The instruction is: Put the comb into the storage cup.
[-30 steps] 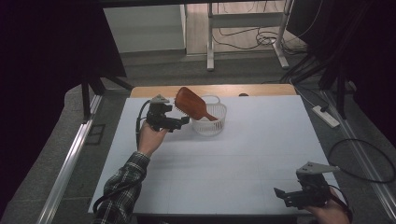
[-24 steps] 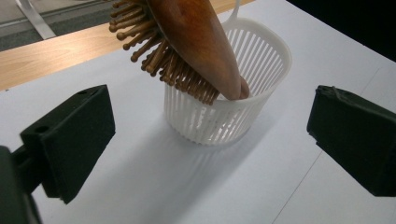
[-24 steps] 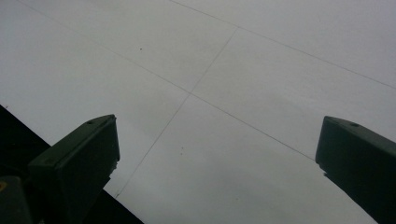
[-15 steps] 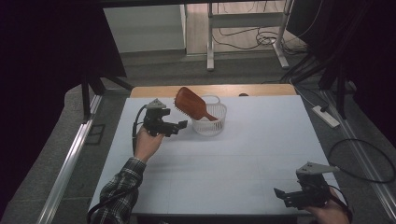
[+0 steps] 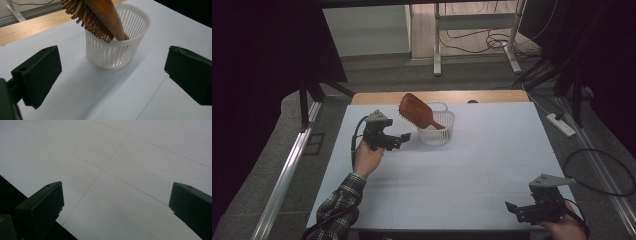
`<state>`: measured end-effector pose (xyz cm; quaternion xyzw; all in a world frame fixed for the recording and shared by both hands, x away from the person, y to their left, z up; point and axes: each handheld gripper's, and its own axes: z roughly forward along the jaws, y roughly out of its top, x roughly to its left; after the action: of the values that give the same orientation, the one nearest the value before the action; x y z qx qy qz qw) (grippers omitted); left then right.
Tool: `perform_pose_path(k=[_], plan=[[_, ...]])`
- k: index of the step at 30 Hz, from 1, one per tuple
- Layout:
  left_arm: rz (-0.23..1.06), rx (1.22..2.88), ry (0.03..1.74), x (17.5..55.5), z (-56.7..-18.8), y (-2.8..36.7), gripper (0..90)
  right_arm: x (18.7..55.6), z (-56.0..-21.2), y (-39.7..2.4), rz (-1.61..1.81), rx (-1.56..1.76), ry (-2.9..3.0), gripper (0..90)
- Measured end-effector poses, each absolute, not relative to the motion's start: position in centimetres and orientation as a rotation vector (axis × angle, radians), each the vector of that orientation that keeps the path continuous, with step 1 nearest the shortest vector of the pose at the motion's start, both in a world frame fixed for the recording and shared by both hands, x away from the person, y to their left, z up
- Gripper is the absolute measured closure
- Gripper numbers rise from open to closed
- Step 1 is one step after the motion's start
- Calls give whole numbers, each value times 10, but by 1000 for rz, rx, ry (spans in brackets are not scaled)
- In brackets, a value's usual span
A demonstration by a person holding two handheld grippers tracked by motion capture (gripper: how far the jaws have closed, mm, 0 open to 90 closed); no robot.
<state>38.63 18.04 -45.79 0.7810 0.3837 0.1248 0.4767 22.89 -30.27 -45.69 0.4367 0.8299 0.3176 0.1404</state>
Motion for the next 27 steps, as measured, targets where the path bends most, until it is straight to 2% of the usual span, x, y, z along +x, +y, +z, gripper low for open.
perform_pose_path(k=[27], plan=[[293,1907,1002,349,-462,195,0,228,-457,-302,917,1250,2400,0]])
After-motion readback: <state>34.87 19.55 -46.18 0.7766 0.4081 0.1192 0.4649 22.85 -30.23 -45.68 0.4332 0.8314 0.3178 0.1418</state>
